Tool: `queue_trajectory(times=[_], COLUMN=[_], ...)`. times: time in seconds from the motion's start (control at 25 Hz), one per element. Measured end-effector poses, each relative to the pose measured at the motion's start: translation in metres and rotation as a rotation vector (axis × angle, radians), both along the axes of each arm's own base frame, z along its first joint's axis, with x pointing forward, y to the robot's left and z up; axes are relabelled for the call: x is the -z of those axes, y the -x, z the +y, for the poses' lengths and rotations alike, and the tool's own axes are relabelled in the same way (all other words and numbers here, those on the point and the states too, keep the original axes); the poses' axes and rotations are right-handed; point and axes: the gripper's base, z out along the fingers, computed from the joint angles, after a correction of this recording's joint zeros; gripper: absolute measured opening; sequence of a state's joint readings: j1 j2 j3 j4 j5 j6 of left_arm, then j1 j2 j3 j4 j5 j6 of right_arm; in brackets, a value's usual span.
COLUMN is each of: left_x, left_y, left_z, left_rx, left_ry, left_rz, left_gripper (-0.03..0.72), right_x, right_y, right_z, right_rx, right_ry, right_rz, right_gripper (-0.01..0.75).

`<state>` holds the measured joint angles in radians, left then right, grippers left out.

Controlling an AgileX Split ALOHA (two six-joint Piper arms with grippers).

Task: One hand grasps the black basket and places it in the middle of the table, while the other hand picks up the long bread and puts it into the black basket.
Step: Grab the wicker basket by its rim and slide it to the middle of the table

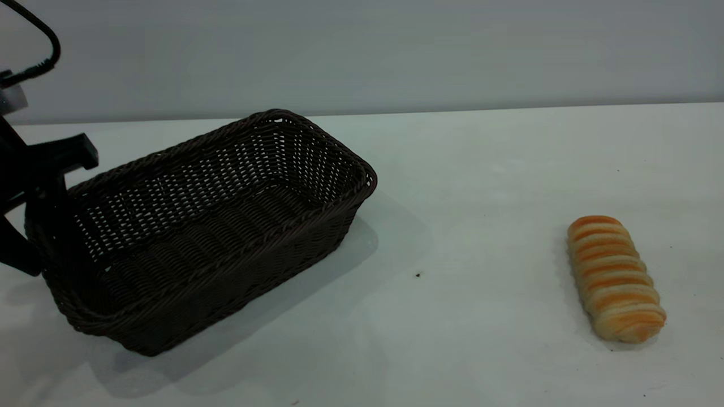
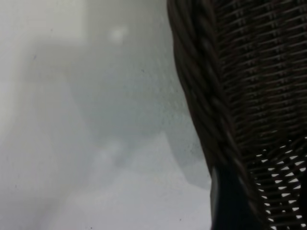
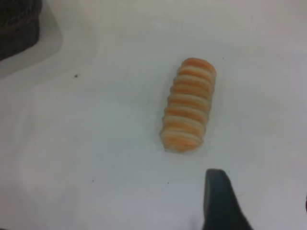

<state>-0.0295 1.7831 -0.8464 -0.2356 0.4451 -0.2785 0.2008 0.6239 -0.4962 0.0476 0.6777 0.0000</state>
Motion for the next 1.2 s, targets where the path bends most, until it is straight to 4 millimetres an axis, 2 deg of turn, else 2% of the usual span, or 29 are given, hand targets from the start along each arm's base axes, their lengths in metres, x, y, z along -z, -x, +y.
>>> queue_trajectory(times=[0.52,0.92,1.2], left_x=[0.018,0.005,0.004], left_y=[-0.011,-0.033,-0.030], left_z=[0.002,-0.002,-0.003], left_rx=[0.016,0.023,0.031], left_ry=[-0.011,0.014,0.022], left_rz=[0.081,0.080,0.128], left_gripper=[0.418,0.419,0.418], right_x=[-0.001,-0.001,-0.001], right_y=[-0.001,-0.001,-0.001], right_z=[0.000,0.000,0.000], right_rx=[0.000,0.000,0.000], right_ry=[-0.001,0.001,0.001], right_rz=[-0.009,-0.013,-0.013], right_gripper=[0.408,0.408,0.408])
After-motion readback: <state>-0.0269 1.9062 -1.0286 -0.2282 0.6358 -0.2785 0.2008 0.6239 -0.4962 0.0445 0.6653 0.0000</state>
